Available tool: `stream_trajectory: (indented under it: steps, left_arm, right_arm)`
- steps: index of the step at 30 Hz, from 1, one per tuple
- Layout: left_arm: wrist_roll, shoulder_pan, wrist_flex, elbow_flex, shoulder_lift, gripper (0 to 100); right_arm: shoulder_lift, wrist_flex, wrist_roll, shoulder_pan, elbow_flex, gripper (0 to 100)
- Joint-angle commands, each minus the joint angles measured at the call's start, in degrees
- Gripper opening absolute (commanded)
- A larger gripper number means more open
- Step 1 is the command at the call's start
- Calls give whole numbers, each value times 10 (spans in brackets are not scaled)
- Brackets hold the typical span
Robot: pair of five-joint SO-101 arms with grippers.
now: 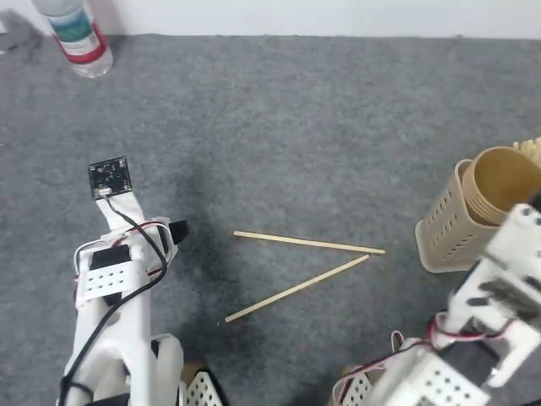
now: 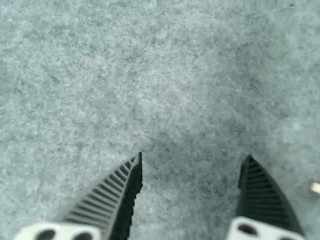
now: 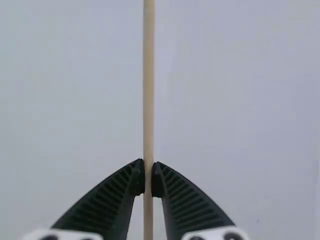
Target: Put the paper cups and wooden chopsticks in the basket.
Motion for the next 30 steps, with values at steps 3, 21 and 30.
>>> stream_trajectory:
  steps: [3, 21, 30]
  left_arm:
    - [6, 0, -1, -4, -5, 297]
    - [6, 1, -2, -6, -5, 297]
    - [6, 1, -2, -6, -5, 297]
  right_arm:
    - [161, -28, -84, 60, -75, 8]
    - [310, -22, -84, 59, -150, 89]
    - [310, -7, -63, 59, -141, 234]
